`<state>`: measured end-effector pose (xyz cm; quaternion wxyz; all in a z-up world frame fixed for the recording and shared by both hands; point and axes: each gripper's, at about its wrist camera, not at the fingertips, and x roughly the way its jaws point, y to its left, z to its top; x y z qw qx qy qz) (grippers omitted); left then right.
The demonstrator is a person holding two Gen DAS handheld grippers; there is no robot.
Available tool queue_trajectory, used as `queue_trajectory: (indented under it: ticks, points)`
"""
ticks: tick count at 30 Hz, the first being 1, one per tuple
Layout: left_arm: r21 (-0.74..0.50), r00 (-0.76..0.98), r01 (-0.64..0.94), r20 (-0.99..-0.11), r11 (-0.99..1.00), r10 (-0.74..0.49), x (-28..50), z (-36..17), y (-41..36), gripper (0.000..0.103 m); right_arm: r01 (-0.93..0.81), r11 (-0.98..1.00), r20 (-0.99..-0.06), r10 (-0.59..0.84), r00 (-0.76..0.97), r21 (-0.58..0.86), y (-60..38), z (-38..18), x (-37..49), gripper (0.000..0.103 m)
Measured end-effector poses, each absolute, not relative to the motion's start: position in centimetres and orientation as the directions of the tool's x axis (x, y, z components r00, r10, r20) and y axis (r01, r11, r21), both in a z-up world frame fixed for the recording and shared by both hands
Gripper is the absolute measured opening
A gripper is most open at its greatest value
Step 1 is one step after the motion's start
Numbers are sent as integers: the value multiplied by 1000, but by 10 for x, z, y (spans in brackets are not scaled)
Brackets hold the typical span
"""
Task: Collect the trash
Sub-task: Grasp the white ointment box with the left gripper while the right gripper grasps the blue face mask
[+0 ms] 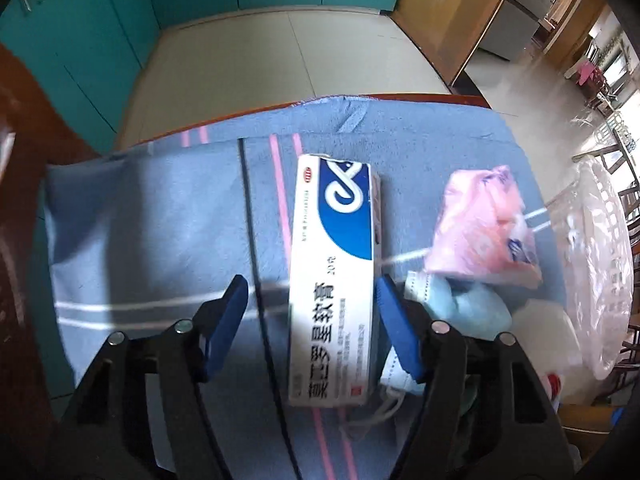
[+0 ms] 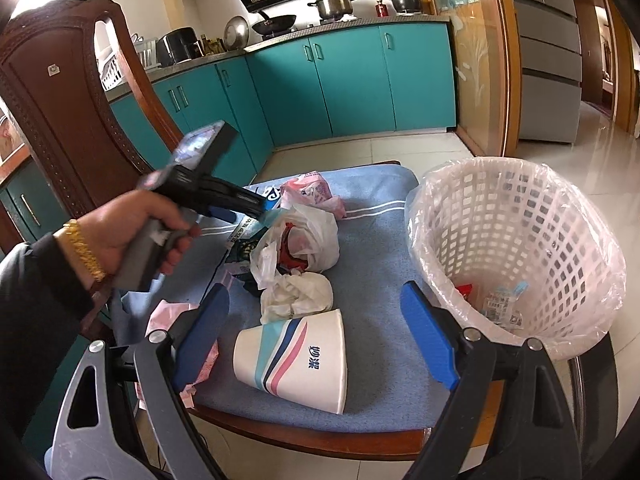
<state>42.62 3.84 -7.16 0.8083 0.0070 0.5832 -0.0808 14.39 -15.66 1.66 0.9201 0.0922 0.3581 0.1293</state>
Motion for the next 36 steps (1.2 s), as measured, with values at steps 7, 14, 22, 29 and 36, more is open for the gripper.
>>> queue_trajectory:
  ticks: [7,14,22,29,36]
  points:
    - [-32,320,144,-944,989,-78,429,-78,23,48,-185,943,-641,325,696,277,-155,15,147,85]
    - [-107,466,48,-877,993,-117,382,-46,48,40,-192,945,-642,322,696,265,-155,16,150,85]
    - [-279,842,18,-514,960,-165,194,60,86,40,-249,911,-657,410,633,329,-132,34,197,85]
    - [-255,876,8,-464,967,-130,139,52,93,40,-245,909,-811,413,414,338,-64,28,301,56]
    - [-302,866,32,-468,953,-177,143,44,101,40,-148,972,-933,217,286,181,-23,-26,349,45]
